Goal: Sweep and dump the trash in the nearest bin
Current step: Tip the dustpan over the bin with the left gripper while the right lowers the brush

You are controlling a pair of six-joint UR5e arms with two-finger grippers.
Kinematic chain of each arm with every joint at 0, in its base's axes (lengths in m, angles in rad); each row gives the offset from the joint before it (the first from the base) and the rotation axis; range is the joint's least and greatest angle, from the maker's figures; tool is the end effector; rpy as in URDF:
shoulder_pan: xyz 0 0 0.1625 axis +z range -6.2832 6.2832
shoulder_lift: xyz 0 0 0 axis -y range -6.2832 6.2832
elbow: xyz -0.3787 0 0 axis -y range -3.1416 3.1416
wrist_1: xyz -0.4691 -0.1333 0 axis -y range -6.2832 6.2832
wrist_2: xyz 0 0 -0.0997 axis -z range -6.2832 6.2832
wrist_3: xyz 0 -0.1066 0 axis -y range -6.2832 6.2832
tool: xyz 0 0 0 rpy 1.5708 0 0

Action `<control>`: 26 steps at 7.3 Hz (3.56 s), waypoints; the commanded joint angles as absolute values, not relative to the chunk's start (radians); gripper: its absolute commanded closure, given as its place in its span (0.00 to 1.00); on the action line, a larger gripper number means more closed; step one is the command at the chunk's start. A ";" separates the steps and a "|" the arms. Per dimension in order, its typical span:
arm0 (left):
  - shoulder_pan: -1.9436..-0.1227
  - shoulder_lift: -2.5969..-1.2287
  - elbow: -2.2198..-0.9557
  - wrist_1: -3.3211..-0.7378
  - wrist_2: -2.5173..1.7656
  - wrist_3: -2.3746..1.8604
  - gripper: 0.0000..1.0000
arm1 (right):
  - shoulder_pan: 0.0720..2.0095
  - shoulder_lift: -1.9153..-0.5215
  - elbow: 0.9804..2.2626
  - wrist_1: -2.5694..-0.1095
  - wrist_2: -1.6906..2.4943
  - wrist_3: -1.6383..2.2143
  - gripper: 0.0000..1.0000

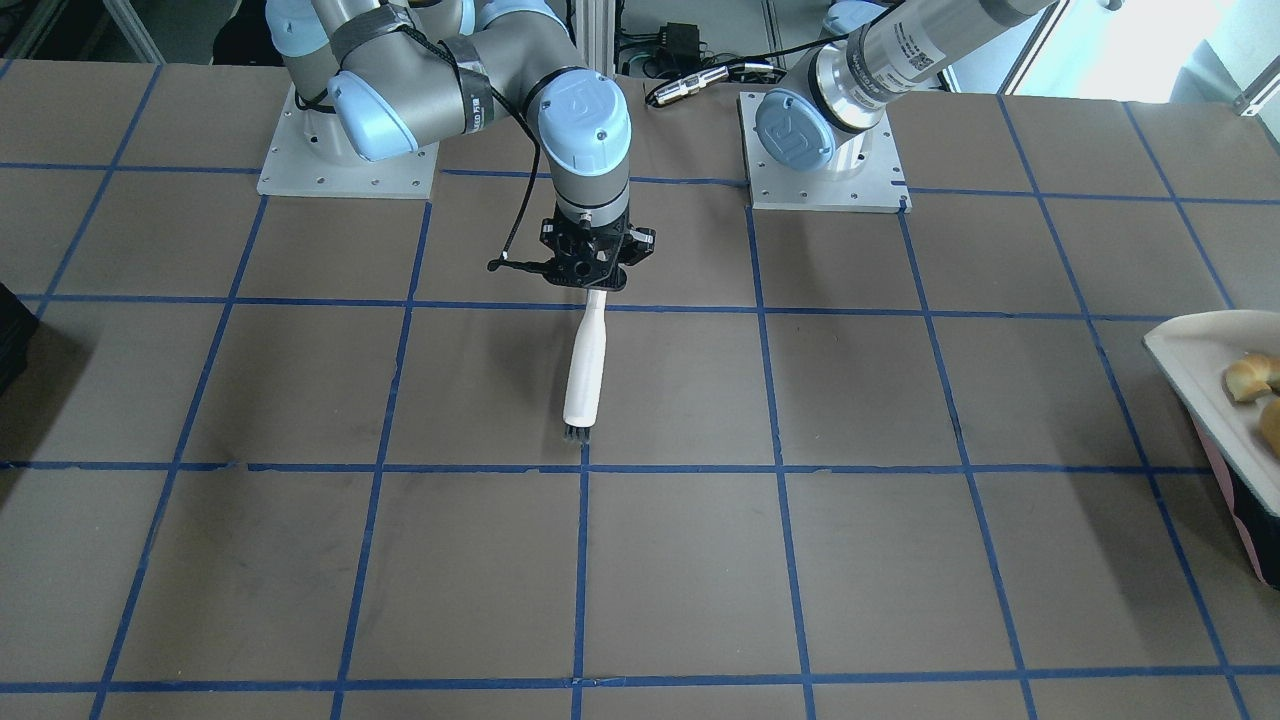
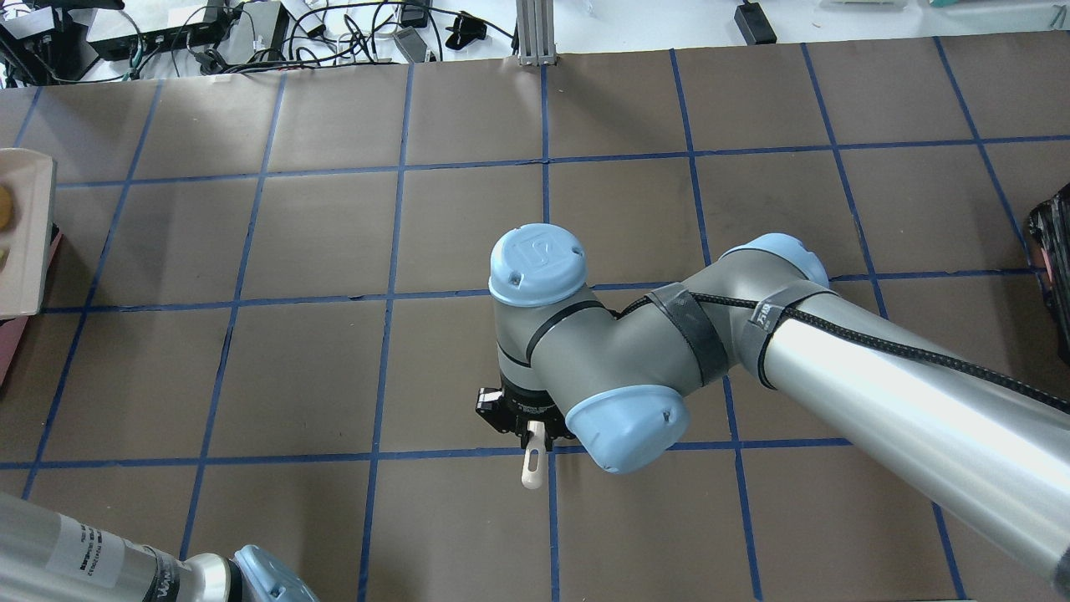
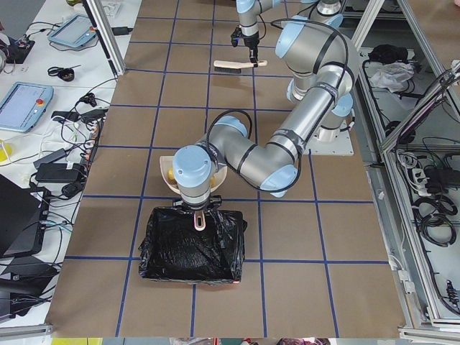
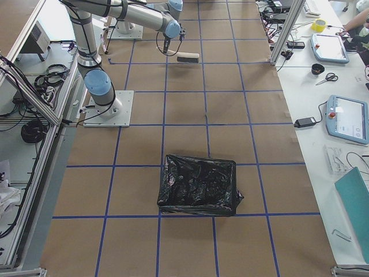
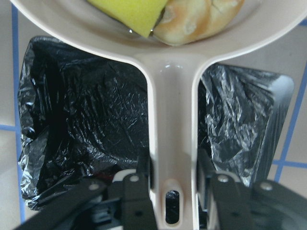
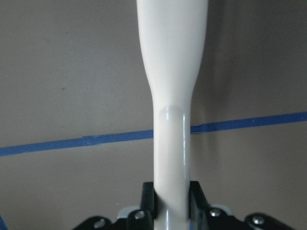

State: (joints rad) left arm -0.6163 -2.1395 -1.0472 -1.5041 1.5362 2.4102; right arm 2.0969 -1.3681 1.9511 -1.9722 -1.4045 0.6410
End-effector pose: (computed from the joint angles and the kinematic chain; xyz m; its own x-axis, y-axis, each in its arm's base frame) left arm 0.5529 -0.5595 0.3561 -0.1145 0.9926 -0.0402 0.9934 0.1143 -0.0070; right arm 0.4052 -0.3972 0.1538 -0.9909 0.1324 -0.0225 0.1231 0.9624 0.2421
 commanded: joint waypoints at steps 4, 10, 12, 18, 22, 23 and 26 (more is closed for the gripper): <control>-0.506 -2.344 -0.689 -1.491 1.615 2.582 1.00 | 2.082 -1.341 1.950 -1.979 -1.399 0.640 0.98; -0.503 -2.355 -0.692 -1.156 1.647 2.553 1.00 | 2.008 -1.348 1.909 -1.974 -1.401 0.675 0.00; -0.547 -2.339 -0.833 -0.940 1.760 2.552 1.00 | 1.979 -1.368 1.794 -1.963 -1.417 0.666 0.00; -0.626 -2.229 -1.071 -0.617 1.934 2.681 1.00 | 1.911 -1.537 1.565 -1.661 -1.460 0.655 0.00; -0.655 -2.183 -1.068 -0.671 1.823 2.630 1.00 | 1.844 -1.586 1.543 -1.617 -1.531 0.334 0.00; -0.672 -2.165 -1.066 -0.760 1.807 2.552 1.00 | 1.777 -1.588 1.523 -1.599 -1.542 0.299 0.00; -0.774 -2.145 -1.083 -0.851 1.755 2.309 1.00 | 1.602 -1.601 1.502 -1.536 -1.581 -0.022 0.00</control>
